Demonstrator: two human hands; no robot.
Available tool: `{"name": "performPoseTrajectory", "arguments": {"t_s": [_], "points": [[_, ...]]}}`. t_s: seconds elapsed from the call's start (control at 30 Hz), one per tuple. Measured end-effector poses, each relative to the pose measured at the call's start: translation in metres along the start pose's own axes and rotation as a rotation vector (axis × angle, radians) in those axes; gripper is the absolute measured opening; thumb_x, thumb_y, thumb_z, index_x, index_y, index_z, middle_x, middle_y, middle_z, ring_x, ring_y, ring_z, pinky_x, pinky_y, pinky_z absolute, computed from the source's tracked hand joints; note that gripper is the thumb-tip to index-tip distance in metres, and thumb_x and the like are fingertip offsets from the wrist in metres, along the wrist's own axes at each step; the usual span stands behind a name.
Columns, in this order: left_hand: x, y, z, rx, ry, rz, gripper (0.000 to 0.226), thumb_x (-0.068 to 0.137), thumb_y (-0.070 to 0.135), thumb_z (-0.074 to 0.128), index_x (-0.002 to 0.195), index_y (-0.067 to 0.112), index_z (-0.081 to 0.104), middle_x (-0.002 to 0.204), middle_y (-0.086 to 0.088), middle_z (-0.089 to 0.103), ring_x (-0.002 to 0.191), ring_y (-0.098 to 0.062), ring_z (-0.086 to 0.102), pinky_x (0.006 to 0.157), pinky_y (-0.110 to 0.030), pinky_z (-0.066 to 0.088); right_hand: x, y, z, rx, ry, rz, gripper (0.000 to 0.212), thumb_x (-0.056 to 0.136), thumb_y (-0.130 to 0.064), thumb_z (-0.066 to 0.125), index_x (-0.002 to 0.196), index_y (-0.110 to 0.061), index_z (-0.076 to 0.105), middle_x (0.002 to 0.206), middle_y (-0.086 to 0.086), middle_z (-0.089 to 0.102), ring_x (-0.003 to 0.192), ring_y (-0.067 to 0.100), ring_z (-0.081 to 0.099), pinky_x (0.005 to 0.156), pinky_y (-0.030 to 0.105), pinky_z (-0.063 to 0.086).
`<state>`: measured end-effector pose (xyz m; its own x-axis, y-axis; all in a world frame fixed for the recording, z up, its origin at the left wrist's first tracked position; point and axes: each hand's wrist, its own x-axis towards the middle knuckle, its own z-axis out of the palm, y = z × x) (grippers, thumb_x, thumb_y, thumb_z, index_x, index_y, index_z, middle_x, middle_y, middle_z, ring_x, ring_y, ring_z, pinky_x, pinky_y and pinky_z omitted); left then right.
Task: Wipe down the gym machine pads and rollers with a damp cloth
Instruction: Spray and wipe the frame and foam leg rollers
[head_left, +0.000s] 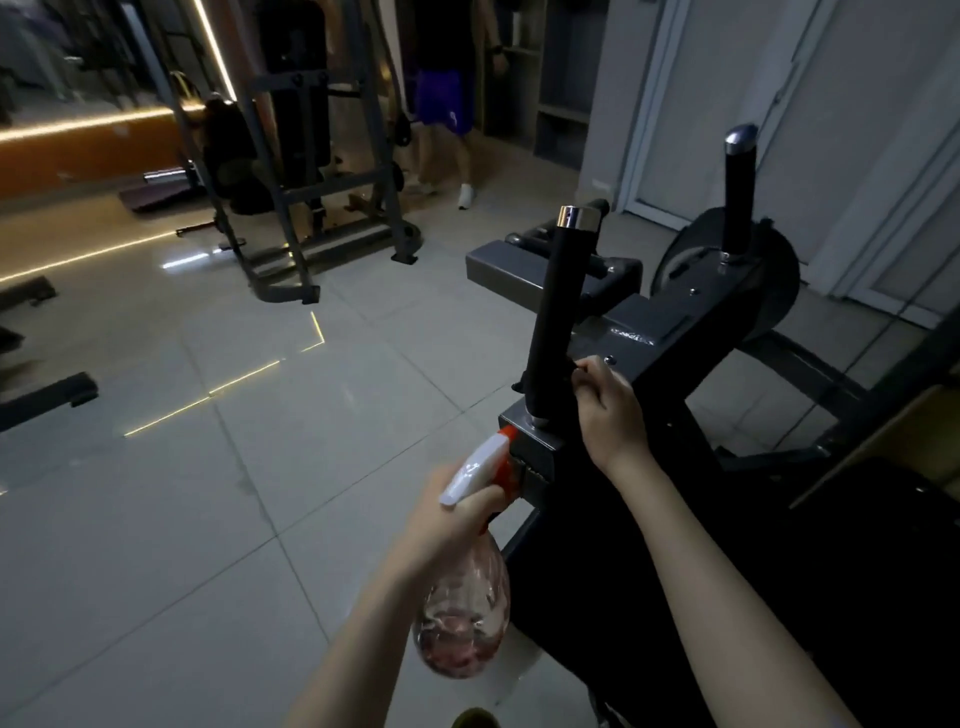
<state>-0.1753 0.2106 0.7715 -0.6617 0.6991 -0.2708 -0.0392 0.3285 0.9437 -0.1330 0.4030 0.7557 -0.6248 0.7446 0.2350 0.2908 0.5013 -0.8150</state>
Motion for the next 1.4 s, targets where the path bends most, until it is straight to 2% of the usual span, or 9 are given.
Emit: {"name": "performPoseTrajectory", "arguments": {"t_s": [0.13,0.23,0.33,0.63,0.83,0.93,1.03,1.17,1.4], "points": [[0.008,-0.006,-0.013,0.019,-0.036,-0.022,0.009,0.068,0.026,0.059,0.068,0.02,0.053,0.048,0.015,0.055,0.058,-0.014,0.047,0.061,-0.029,0.039,-0.002,-0.004,0.005,0.056,0.051,0.104,0.034,0.083,-0.034,0.036,0.088,-0.008,0.057,0.096,0.013,0.057,0.095,0.031,0.054,0.084,0.04,0.044],[0.01,-0.008,-0.024,0.031,-0.05,0.006,0.008,0.07,0.026,0.058,0.074,0.02,0.059,0.062,0.007,0.061,0.062,-0.014,0.051,0.063,-0.031,0.041,-0.002,-0.008,0.007,0.086,0.08,0.165,0.022,0.081,-0.035,0.037,0.081,-0.022,0.055,0.099,0.017,0.057,0.095,0.031,0.054,0.086,0.042,0.044],[0.015,0.001,-0.037,0.012,-0.131,0.053,0.043,0.06,0.027,0.056,0.095,0.004,0.061,0.083,-0.015,0.061,0.073,-0.019,0.052,0.066,-0.034,0.041,-0.001,-0.011,0.01,0.073,0.102,0.206,0.02,0.081,-0.035,0.037,0.081,-0.024,0.054,0.099,0.018,0.057,0.094,0.031,0.053,0.083,0.039,0.042],[0.022,0.031,-0.054,-0.104,-0.173,0.197,0.025,0.062,0.015,0.052,0.086,0.016,0.054,0.072,-0.012,0.05,0.066,-0.019,0.047,0.055,-0.023,0.039,0.0,-0.007,0.015,0.085,0.122,0.232,0.025,0.082,-0.029,0.038,0.086,-0.016,0.059,0.1,0.017,0.057,0.09,0.027,0.054,0.074,0.028,0.037],[0.031,0.052,-0.049,-0.038,-0.131,0.237,0.041,0.06,0.018,0.054,0.095,-0.002,0.062,0.077,-0.018,0.059,0.071,-0.02,0.053,0.061,-0.028,0.039,-0.001,-0.007,0.013,0.047,0.126,0.182,0.027,0.083,-0.018,0.041,0.095,-0.009,0.063,0.1,0.015,0.056,0.097,0.033,0.055,0.085,0.039,0.045],[0.033,0.067,-0.041,-0.086,-0.06,0.265,0.021,0.06,0.019,0.057,0.078,0.017,0.068,0.077,-0.021,0.059,0.071,-0.024,0.055,0.067,-0.036,0.044,-0.003,-0.007,0.009,0.023,0.072,0.139,0.018,0.093,-0.008,0.045,0.101,-0.004,0.06,0.099,0.009,0.054,0.112,0.034,0.049,0.095,0.045,0.041],[0.035,0.08,-0.033,-0.125,-0.03,0.289,0.034,0.063,0.018,0.055,0.077,0.044,0.072,0.069,-0.001,0.062,0.072,-0.023,0.057,0.07,-0.036,0.046,-0.006,-0.008,0.004,0.01,0.033,0.071,0.023,0.094,-0.017,0.046,0.105,-0.003,0.06,0.092,-0.002,0.055,0.115,0.031,0.047,0.1,0.045,0.037],[0.037,0.095,-0.023,-0.105,0.015,0.332,0.024,0.064,0.016,0.055,0.085,0.02,0.067,0.078,-0.002,0.07,0.083,-0.027,0.062,0.074,-0.037,0.044,-0.008,-0.007,-0.003,-0.029,-0.039,-0.091,0.062,0.078,-0.043,0.026,0.119,-0.01,0.058,0.113,0.001,0.064,0.102,-0.002,0.038,0.107,0.043,0.029],[0.04,0.114,-0.006,-0.145,0.135,0.389,0.02,0.065,0.012,0.055,0.078,-0.002,0.061,0.074,-0.018,0.061,0.071,-0.03,0.058,0.071,-0.041,0.044,-0.008,0.005,-0.007,-0.077,-0.077,-0.129,0.062,0.076,-0.049,0.025,0.116,-0.013,0.057,0.105,0.002,0.063,0.102,0.021,0.046,0.097,0.039,0.035]]}}
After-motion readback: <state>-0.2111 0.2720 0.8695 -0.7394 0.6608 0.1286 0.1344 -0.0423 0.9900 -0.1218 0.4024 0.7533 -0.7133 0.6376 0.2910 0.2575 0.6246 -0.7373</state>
